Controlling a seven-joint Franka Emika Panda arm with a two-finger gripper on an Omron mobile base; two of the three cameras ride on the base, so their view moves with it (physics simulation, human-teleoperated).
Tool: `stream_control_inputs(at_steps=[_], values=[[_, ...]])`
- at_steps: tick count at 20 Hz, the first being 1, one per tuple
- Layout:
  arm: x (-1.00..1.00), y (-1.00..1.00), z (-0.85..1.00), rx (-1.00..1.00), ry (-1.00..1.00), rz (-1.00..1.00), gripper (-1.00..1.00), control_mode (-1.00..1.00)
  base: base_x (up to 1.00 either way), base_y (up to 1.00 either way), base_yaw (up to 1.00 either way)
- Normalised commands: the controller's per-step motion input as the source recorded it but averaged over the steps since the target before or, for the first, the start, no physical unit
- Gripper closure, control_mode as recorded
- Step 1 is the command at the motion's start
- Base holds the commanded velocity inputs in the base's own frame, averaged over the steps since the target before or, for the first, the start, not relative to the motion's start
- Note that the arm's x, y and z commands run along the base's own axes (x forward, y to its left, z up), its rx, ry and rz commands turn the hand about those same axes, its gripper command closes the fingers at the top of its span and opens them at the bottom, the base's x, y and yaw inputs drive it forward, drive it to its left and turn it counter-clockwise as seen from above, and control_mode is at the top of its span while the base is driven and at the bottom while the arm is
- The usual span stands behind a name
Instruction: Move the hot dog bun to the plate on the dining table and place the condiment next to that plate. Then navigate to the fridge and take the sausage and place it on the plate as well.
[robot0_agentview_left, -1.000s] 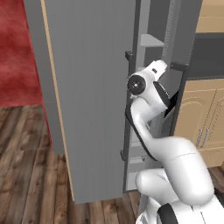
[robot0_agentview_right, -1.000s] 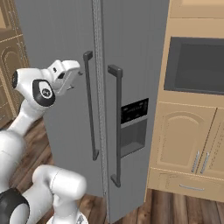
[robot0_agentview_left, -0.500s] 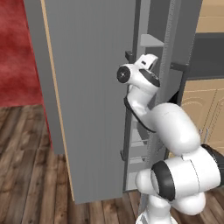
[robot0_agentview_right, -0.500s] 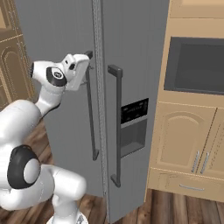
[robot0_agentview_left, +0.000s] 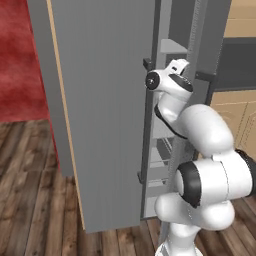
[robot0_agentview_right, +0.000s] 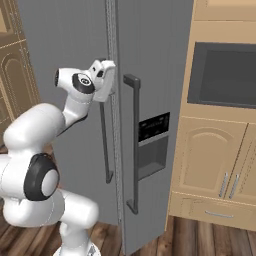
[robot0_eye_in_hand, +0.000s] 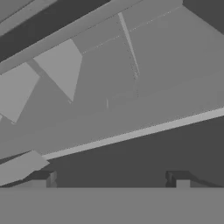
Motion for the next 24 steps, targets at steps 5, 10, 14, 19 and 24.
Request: stream_control_inputs(at_steps=[5, 10, 14, 19, 24], values=[[-0.28, -0.65, 0.00, 0.00, -0.03, -0.02, -1.00, -1.00, 0.00, 0.00, 0.00], [-0.19, -0.79, 0.00, 0.00, 0.00, -0.02, -1.00, -1.00, 0.00, 0.00, 0.00], [-0.03, -0.85, 0.00, 0.00, 0.01, -0.02, -1.00, -1.00, 0.00, 0.00, 0.00], [0.06, -0.87, 0.00, 0.00, 0.02, 0.00, -1.00, -1.00, 0.00, 0.00, 0.00], [0.01, -0.78, 0.00, 0.02, 0.02, 0.00, -1.00, -1.00, 0.00, 0.00, 0.00]])
